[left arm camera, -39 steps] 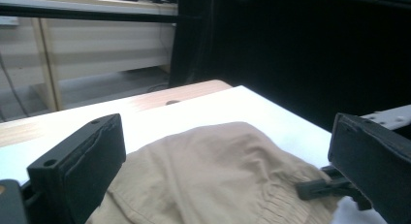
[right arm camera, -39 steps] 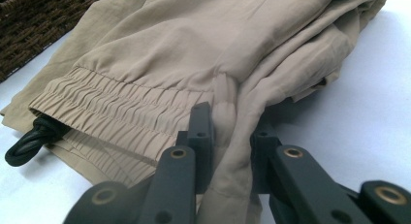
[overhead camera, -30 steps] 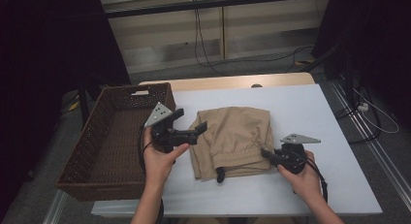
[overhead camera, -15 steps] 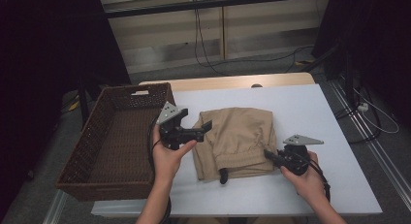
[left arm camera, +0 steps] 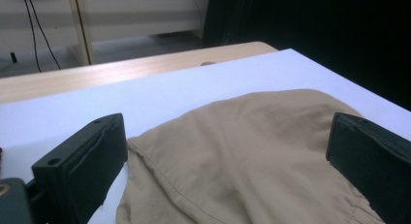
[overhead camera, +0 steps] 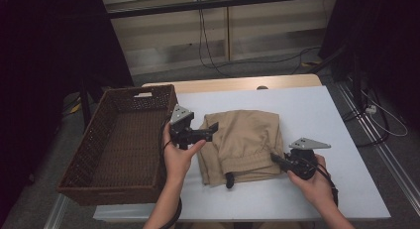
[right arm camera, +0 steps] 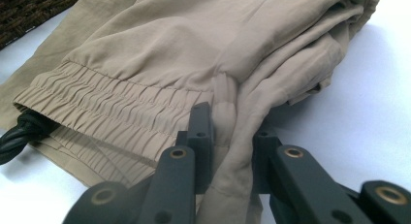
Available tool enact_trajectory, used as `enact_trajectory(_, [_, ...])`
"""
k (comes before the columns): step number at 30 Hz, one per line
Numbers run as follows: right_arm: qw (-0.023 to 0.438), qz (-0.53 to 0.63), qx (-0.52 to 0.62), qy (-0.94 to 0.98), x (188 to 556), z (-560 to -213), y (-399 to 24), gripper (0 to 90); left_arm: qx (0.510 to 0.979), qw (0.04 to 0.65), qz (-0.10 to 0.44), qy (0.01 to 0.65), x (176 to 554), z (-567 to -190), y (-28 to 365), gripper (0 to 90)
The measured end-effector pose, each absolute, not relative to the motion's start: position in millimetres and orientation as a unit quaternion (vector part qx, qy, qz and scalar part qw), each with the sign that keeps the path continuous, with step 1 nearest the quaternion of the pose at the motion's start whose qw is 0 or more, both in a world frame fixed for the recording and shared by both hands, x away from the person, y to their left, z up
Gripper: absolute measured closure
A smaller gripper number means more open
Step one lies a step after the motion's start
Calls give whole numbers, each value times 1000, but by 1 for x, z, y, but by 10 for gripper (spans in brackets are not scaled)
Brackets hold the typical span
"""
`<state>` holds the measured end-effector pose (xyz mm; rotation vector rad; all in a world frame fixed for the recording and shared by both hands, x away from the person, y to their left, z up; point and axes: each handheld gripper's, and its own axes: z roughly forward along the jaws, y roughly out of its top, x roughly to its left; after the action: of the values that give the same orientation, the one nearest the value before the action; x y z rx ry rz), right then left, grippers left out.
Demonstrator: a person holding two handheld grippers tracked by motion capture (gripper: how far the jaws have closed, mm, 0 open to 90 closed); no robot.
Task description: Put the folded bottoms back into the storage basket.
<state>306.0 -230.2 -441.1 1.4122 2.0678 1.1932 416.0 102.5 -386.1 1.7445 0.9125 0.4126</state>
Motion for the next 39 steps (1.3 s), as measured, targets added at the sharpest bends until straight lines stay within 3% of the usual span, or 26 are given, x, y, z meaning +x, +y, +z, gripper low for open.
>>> enact_trajectory(39, [185, 424, 495, 736, 307, -442, -230, 768, 748, 477, 143, 440, 474, -455, 96, 18])
